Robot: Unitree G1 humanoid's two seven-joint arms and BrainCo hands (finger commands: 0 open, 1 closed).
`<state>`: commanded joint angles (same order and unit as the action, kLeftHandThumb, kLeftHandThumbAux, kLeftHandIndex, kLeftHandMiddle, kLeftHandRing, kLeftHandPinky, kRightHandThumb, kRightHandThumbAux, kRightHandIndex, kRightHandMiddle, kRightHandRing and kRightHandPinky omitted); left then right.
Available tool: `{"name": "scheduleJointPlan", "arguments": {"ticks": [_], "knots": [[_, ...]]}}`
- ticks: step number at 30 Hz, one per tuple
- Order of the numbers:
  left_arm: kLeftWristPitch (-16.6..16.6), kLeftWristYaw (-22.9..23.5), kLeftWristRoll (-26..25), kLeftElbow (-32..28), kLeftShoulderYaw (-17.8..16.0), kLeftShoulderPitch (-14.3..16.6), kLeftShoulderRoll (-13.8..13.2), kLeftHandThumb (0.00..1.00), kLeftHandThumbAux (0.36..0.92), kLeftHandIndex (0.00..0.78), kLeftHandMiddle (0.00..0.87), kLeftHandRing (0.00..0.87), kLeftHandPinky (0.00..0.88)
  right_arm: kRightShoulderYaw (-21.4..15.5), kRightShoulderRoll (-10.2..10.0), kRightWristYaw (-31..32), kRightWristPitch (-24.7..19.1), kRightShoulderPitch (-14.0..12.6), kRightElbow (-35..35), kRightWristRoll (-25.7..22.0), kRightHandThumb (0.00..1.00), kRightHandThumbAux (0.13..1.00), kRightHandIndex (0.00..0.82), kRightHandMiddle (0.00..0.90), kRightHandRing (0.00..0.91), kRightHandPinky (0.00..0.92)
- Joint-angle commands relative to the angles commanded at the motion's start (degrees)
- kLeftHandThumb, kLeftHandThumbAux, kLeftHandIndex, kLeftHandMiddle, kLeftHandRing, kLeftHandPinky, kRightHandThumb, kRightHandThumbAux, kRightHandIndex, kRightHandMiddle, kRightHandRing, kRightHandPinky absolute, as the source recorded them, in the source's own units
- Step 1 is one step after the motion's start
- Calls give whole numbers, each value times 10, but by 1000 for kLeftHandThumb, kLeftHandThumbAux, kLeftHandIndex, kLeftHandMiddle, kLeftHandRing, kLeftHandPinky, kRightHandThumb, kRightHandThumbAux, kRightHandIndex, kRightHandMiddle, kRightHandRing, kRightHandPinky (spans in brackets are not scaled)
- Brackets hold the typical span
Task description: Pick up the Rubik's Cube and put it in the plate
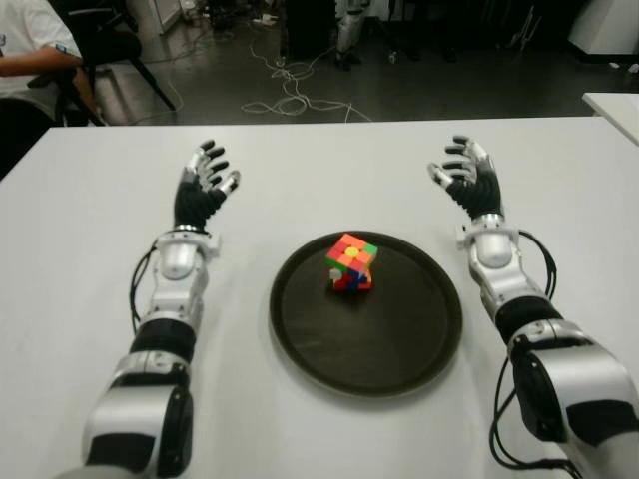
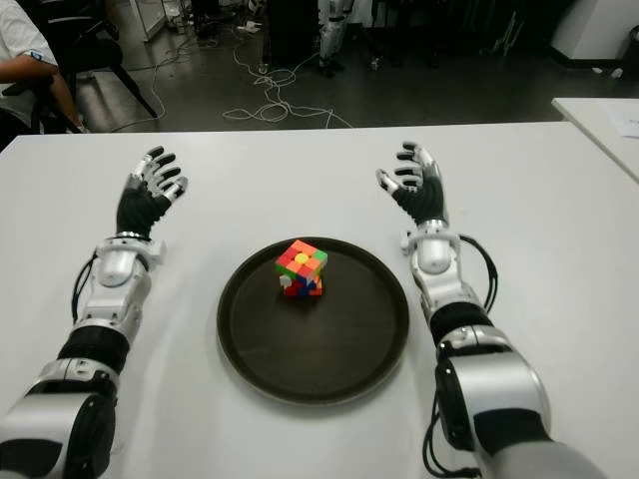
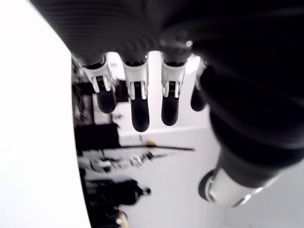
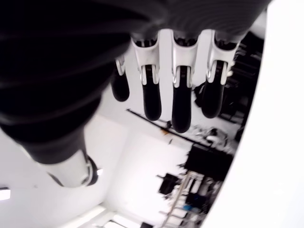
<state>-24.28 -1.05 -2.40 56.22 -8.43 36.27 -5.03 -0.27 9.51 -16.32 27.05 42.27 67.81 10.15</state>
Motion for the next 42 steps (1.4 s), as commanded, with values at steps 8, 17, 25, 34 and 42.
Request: {"name": "scheduleJointPlan", "arguments": {"ticks": [8, 17, 25, 34, 42], "knots": [[-23, 6, -7, 34, -5, 9, 2, 136, 745, 108, 178, 151, 115, 3, 4, -3, -1, -9, 1, 7, 339, 712, 205, 282, 323, 335], [-36, 21, -4, 78, -8, 20, -12, 156, 678, 106, 182, 159, 134, 3, 4, -4, -17, 1, 27, 11, 312, 716, 207, 284, 330, 343], [-40, 40, -8, 96, -12, 25, -15, 170, 666, 89, 176, 152, 120, -1, 0, -1, -9, 1, 34, 7, 285, 706, 199, 268, 321, 335], [-49, 62, -10, 105, -17, 25, -18, 173, 654, 85, 172, 146, 118, 3, -2, -13, -6, 1, 33, 12, 296, 724, 210, 278, 320, 326], [-54, 63, -5, 111, -15, 26, -21, 148, 655, 86, 173, 140, 102, -8, -4, 11, 4, 0, 34, -4, 317, 709, 236, 308, 349, 382]]}}
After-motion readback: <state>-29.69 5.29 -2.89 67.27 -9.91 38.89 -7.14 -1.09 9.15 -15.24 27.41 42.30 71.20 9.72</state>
